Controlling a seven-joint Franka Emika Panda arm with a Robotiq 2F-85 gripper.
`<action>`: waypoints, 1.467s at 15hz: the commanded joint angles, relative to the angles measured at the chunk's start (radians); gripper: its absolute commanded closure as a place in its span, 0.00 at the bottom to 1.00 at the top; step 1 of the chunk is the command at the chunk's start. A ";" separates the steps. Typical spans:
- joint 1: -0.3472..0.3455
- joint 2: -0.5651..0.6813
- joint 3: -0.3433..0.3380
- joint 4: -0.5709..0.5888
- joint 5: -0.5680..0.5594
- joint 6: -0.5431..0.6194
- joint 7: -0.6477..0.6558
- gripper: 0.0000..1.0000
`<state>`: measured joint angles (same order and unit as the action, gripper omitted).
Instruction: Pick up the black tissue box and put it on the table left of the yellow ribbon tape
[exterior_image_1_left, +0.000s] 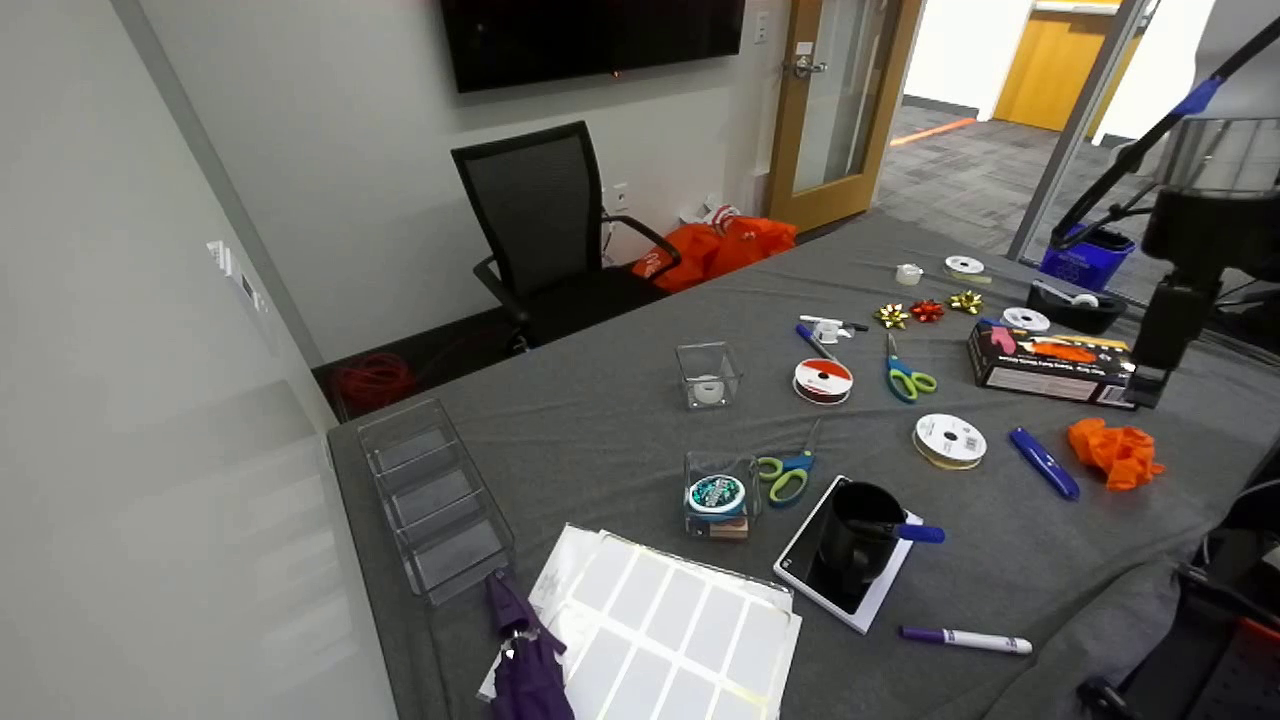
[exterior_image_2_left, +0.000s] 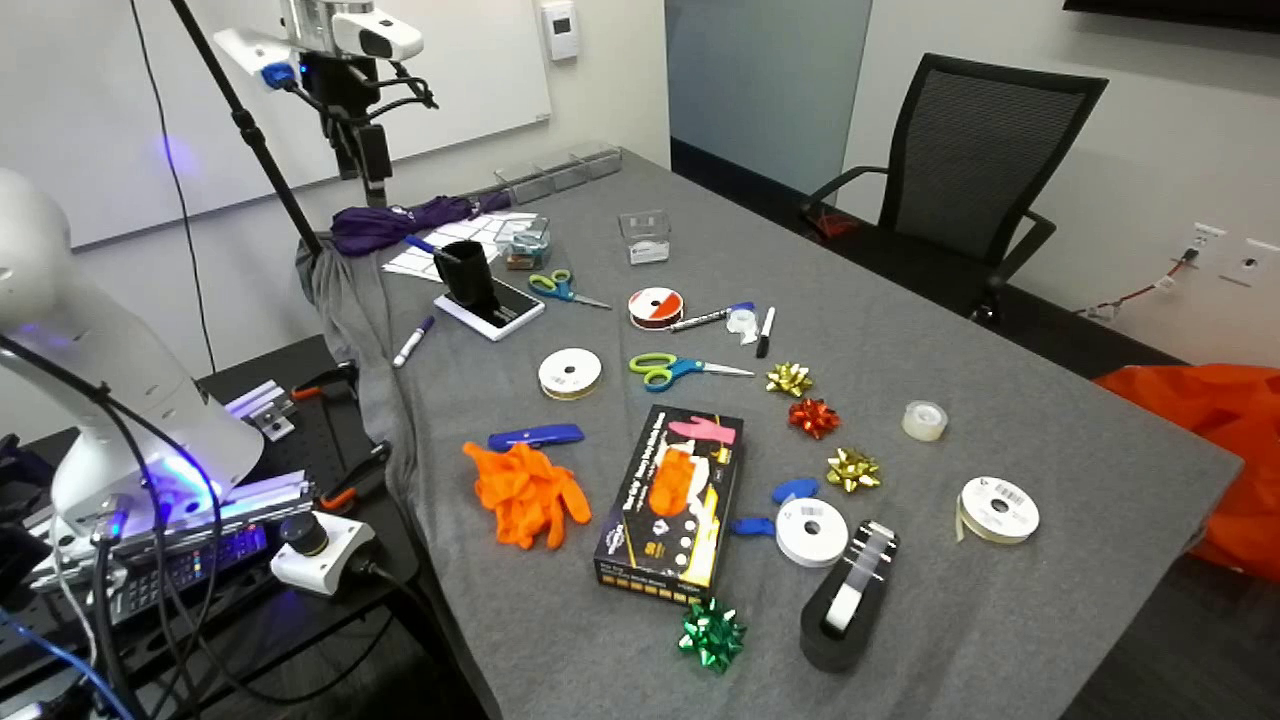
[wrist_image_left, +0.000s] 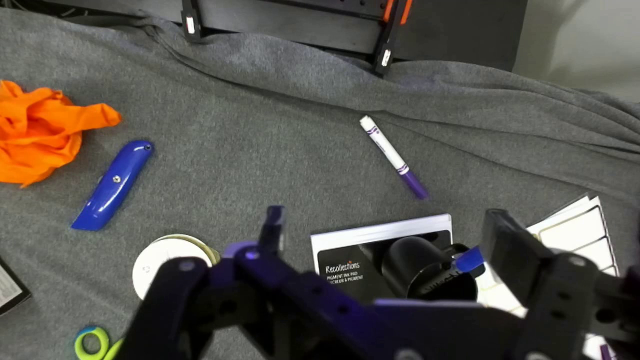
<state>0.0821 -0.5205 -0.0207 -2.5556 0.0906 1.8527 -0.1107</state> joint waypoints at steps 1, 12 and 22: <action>-0.035 0.071 -0.036 0.074 -0.077 0.062 -0.125 0.00; -0.009 0.000 0.008 0.001 0.004 -0.002 -0.003 0.00; -0.049 0.103 -0.093 0.082 -0.084 0.217 -0.186 0.00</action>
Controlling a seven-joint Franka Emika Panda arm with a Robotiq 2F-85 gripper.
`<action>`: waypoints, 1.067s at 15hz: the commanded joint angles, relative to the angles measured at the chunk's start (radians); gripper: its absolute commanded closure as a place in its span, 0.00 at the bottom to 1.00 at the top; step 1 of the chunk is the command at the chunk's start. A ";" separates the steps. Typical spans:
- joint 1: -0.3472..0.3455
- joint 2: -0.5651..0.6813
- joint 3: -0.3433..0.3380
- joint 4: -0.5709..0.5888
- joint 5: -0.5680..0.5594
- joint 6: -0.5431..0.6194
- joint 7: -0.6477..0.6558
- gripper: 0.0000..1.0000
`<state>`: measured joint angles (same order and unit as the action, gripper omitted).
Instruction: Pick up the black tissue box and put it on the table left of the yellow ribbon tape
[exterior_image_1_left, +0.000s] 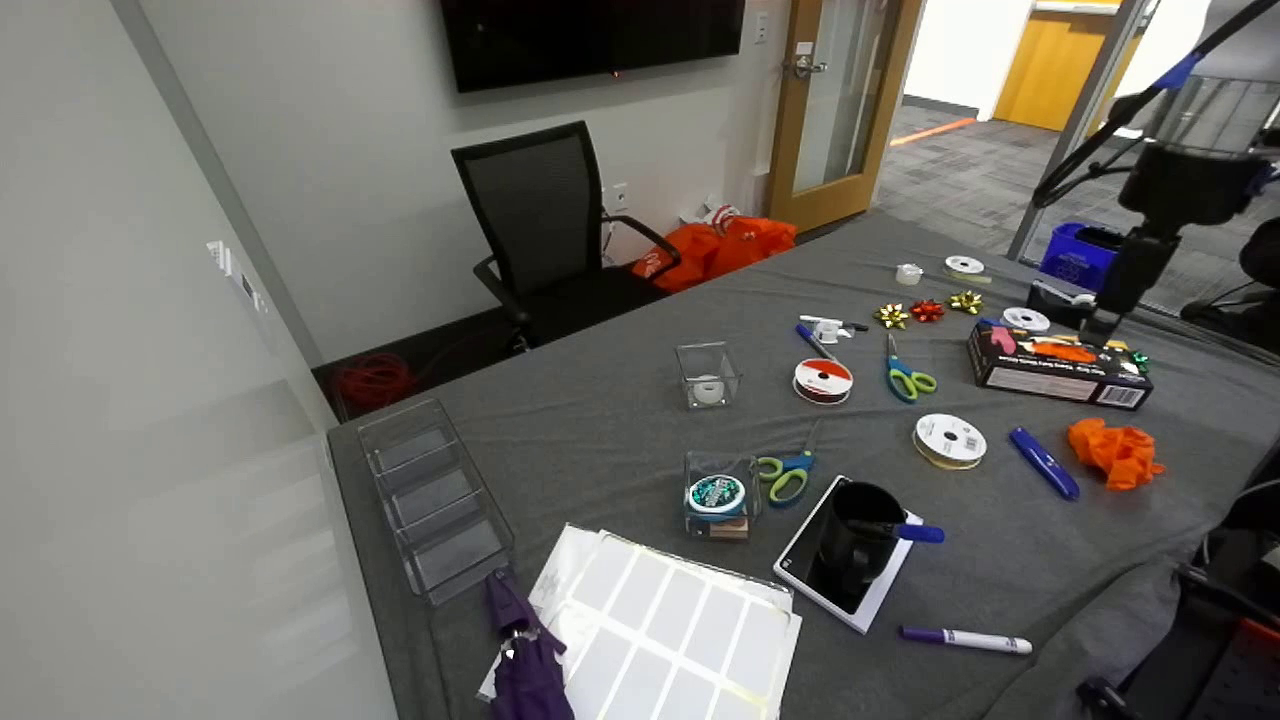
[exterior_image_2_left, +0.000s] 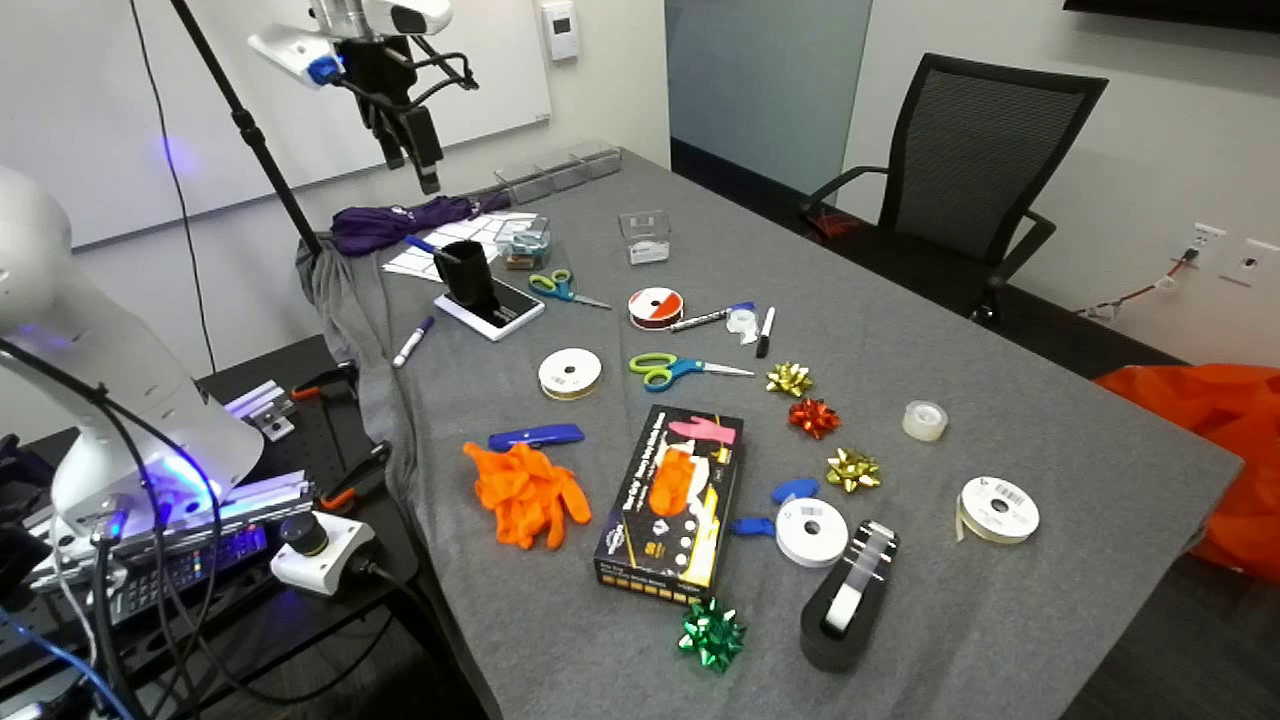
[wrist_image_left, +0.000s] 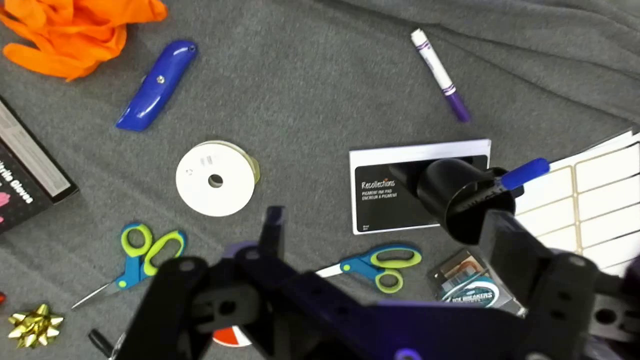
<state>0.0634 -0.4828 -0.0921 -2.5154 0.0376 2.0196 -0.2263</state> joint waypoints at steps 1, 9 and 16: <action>-0.044 0.090 -0.034 0.052 -0.062 0.077 -0.091 0.00; -0.132 0.304 -0.108 0.192 -0.214 0.246 -0.183 0.00; -0.163 0.516 -0.128 0.352 -0.200 0.236 -0.484 0.00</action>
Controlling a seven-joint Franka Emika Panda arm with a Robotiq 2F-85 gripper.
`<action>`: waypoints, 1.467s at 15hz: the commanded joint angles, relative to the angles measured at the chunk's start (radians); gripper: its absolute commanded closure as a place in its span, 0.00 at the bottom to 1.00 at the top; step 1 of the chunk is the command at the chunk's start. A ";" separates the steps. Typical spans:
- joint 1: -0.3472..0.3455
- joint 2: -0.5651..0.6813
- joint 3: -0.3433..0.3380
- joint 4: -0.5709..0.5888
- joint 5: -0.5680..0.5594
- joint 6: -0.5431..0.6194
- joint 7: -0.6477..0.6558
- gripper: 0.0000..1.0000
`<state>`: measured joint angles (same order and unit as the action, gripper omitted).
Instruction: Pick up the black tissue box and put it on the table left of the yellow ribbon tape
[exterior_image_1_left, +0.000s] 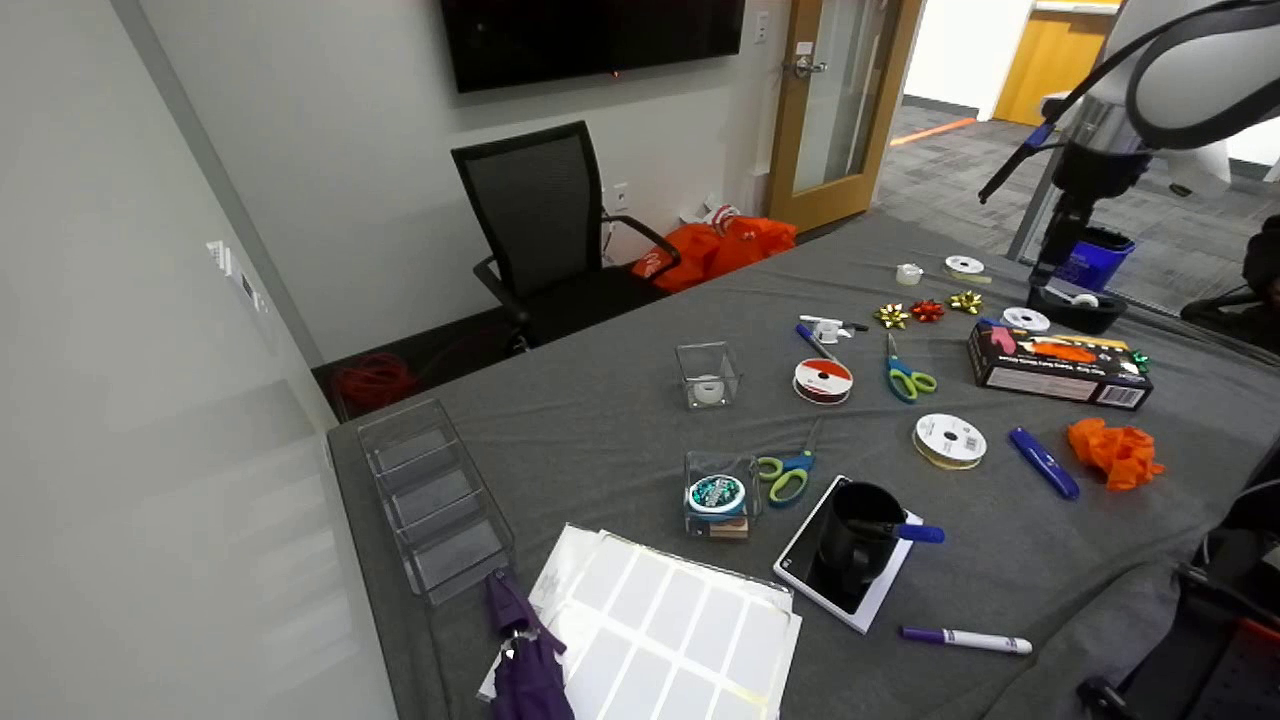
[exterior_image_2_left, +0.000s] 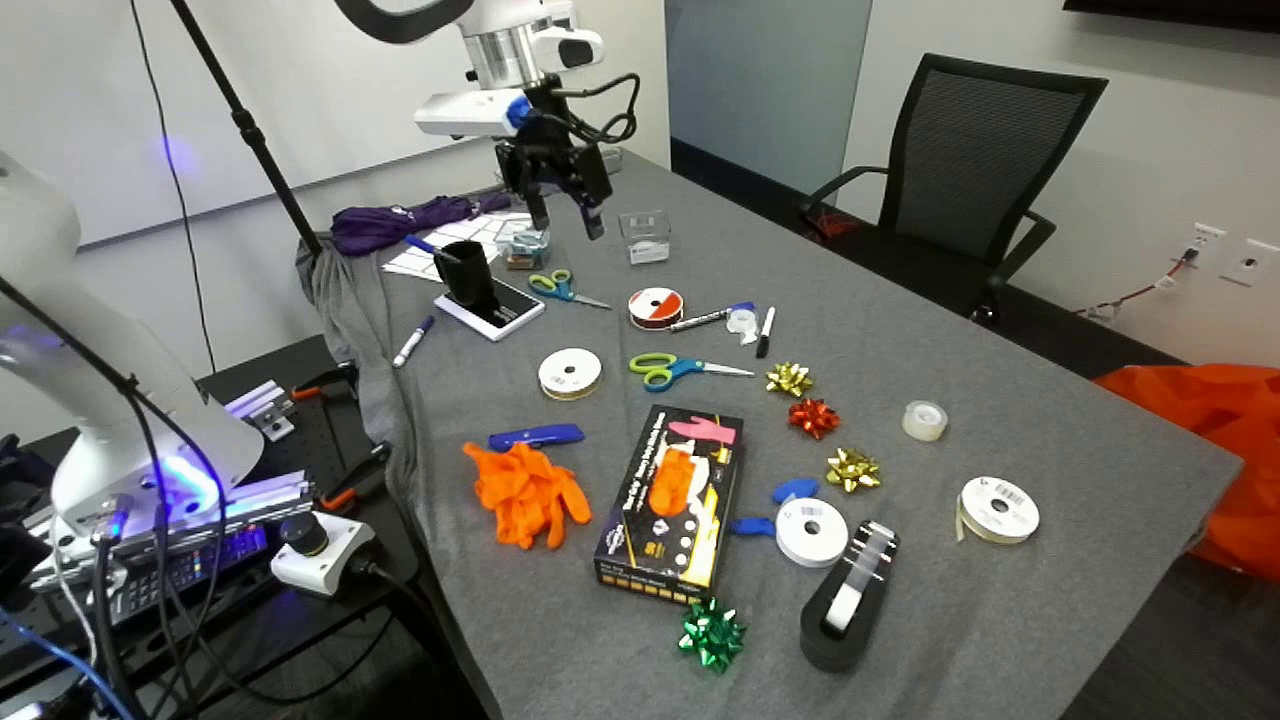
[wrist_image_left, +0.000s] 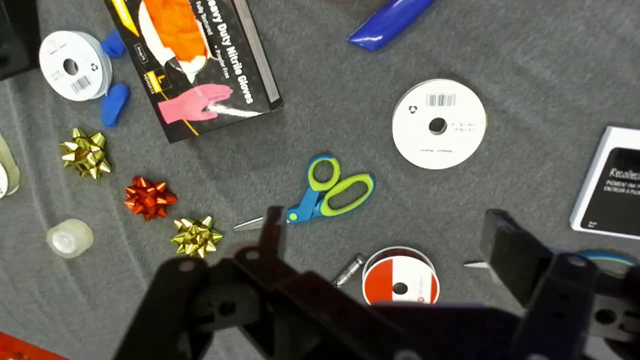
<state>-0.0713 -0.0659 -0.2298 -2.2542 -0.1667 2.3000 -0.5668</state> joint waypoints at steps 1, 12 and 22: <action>-0.031 0.029 0.026 0.022 0.001 -0.008 -0.048 0.00; -0.085 0.158 0.014 0.087 0.163 0.041 -0.308 0.00; -0.210 0.381 0.016 0.157 0.141 0.189 -0.422 0.00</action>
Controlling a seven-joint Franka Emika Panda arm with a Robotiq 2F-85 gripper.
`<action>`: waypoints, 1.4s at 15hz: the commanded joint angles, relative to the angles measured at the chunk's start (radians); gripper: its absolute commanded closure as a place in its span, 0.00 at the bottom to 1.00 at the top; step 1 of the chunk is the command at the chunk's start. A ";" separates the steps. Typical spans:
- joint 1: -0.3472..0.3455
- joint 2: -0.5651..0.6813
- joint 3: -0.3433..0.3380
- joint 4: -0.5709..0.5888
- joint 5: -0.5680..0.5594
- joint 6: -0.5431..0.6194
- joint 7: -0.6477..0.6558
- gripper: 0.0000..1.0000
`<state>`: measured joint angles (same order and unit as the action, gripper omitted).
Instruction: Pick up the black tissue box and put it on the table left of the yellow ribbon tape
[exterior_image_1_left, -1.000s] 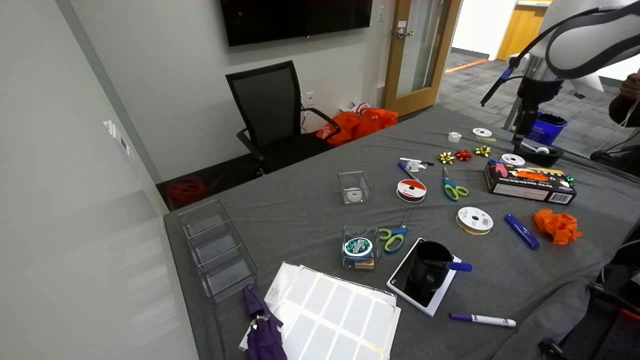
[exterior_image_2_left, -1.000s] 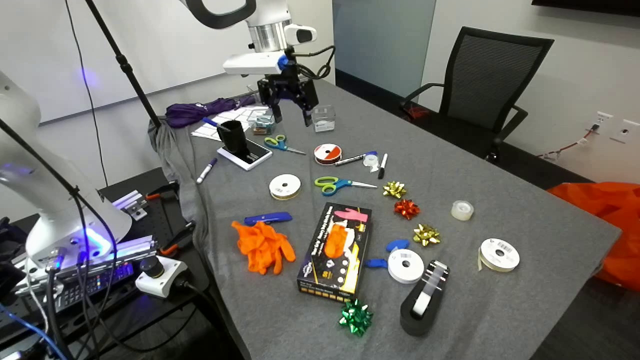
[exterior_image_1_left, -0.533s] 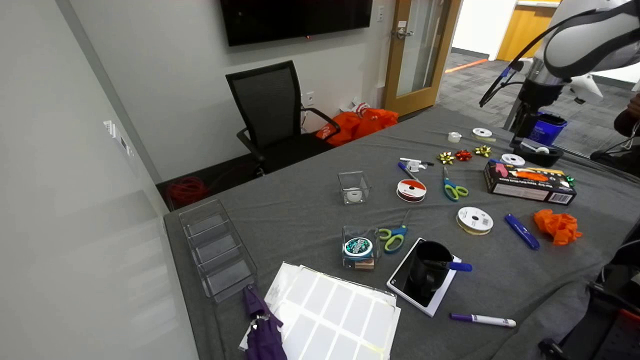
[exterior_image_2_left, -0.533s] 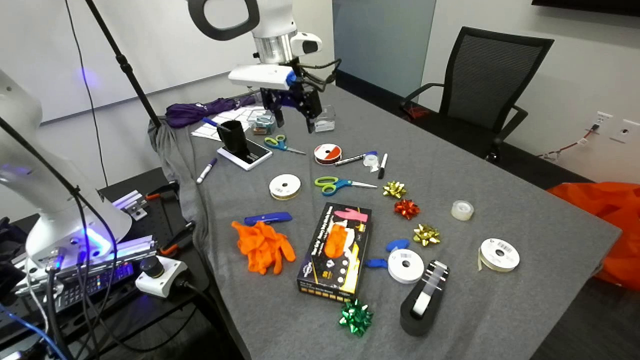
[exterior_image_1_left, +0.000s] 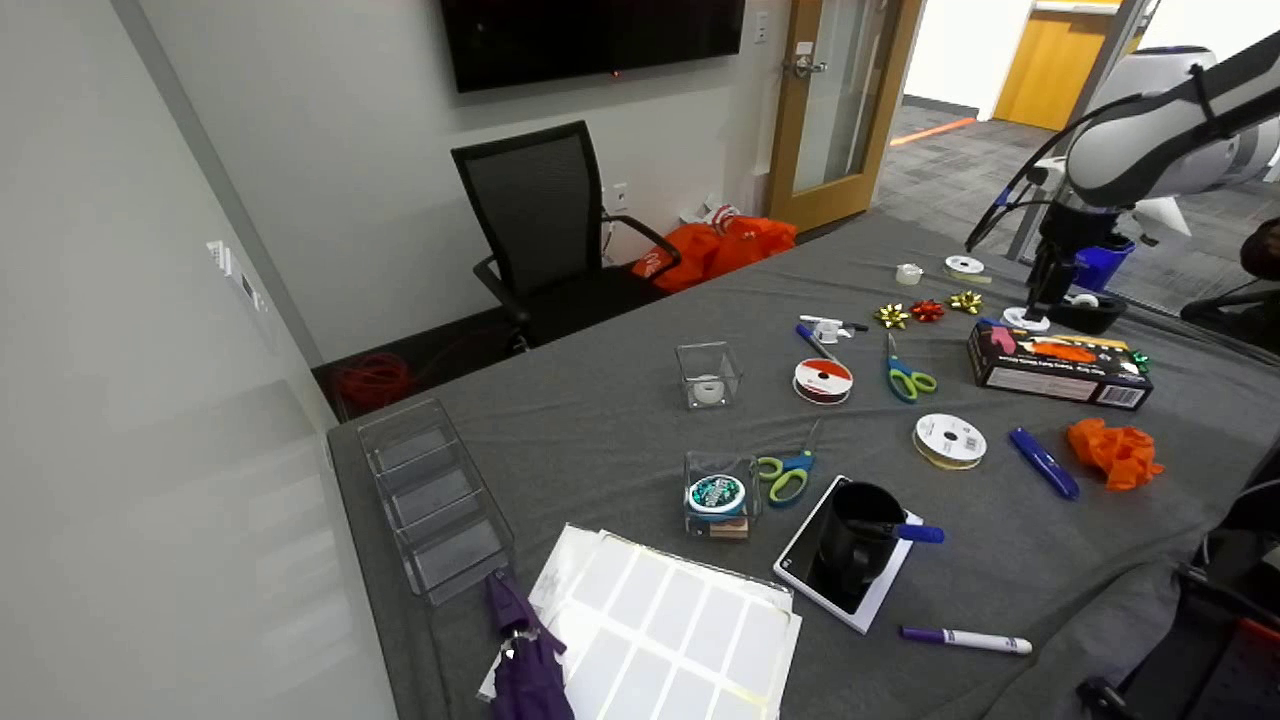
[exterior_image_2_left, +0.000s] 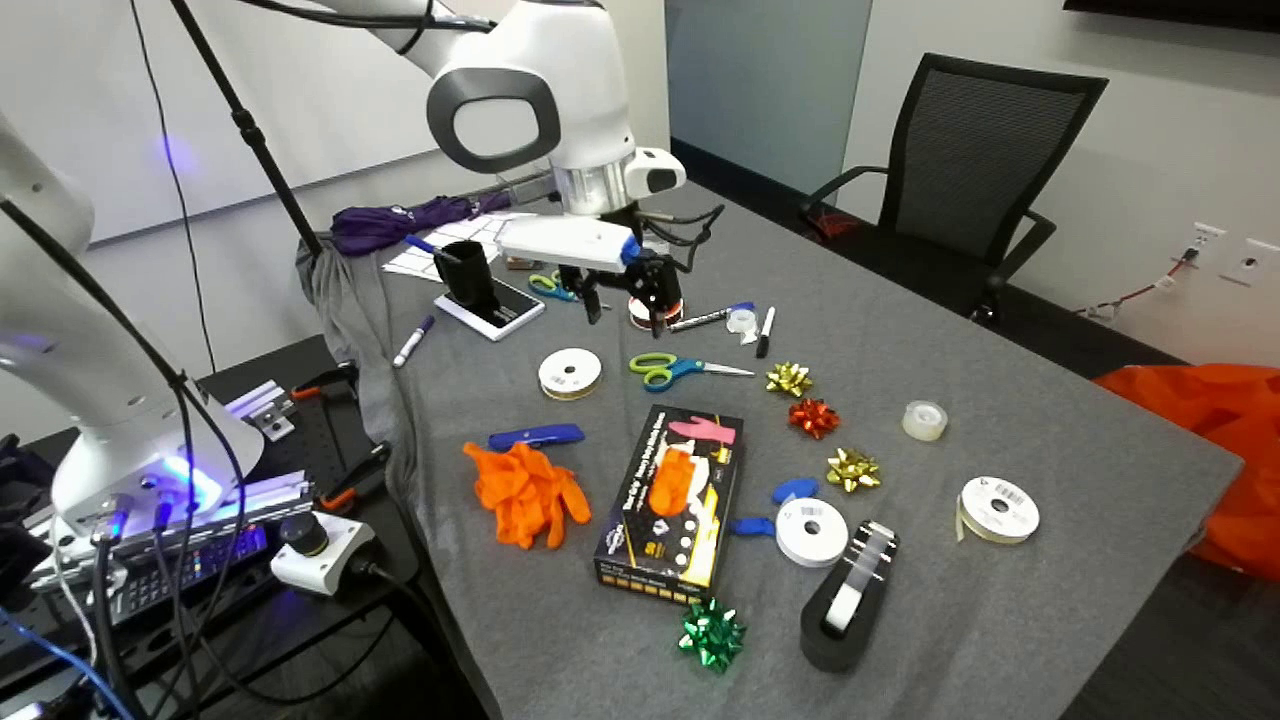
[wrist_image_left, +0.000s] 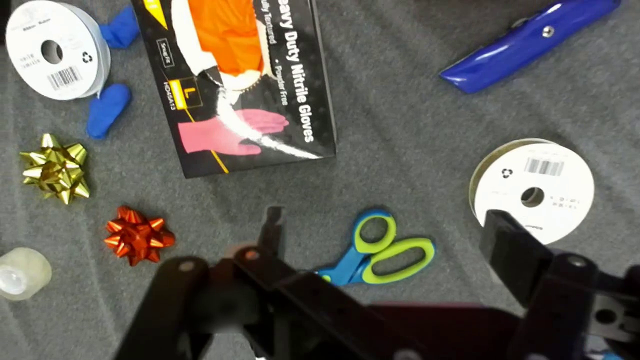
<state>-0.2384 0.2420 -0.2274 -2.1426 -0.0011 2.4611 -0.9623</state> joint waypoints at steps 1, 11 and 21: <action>-0.056 0.091 0.017 0.052 -0.029 0.029 -0.037 0.00; -0.161 0.216 0.017 0.124 -0.121 0.040 -0.106 0.00; -0.243 0.333 0.091 0.150 -0.089 0.113 -0.253 0.00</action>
<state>-0.4367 0.5454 -0.1810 -2.0054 -0.1079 2.5680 -1.1458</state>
